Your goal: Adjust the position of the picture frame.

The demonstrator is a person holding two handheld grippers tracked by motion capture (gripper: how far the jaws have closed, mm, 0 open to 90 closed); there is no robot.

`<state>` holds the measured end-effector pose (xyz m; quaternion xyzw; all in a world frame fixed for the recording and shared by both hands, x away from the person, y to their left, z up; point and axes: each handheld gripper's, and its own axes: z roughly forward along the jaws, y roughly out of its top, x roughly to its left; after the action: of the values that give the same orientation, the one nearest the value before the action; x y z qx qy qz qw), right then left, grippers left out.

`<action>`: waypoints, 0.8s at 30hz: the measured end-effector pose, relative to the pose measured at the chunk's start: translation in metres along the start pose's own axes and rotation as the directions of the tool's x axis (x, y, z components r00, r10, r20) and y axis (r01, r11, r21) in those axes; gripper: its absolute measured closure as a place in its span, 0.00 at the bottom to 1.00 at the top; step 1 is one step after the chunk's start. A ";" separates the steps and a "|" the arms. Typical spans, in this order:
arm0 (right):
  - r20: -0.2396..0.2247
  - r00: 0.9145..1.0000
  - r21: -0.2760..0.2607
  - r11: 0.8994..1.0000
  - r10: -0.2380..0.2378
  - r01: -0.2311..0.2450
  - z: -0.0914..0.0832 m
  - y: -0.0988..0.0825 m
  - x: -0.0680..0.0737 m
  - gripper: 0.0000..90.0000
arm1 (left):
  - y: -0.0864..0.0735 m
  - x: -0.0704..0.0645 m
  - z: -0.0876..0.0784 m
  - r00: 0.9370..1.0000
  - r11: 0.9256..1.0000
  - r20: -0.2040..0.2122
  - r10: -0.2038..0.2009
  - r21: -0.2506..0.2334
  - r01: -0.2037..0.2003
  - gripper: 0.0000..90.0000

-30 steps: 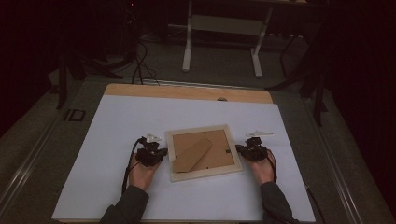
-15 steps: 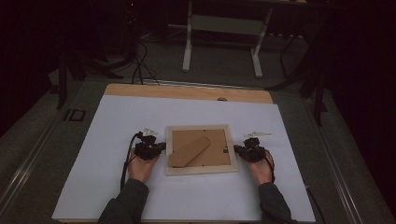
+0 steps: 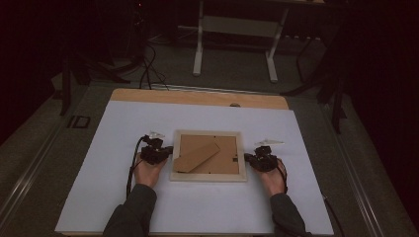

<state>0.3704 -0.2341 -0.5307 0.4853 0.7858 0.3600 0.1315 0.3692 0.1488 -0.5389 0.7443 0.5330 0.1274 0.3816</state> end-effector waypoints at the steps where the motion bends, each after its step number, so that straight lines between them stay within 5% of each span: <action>1: -0.001 1.000 0.000 1.000 -0.001 0.001 0.000 0.000 0.001 1.00 | 0.000 0.001 0.000 1.000 1.000 -0.002 -0.001 -0.001 0.001 1.00; 24: -0.002 1.000 -0.009 1.000 0.002 -0.002 0.010 0.007 0.008 1.00 | 0.001 0.008 -0.003 0.999 1.000 -0.038 -0.011 0.002 0.011 1.00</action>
<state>0.3767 -0.2209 -0.5317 0.4851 0.7840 0.3641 0.1324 0.3713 0.1571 -0.5377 0.7393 0.5443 0.1389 0.3714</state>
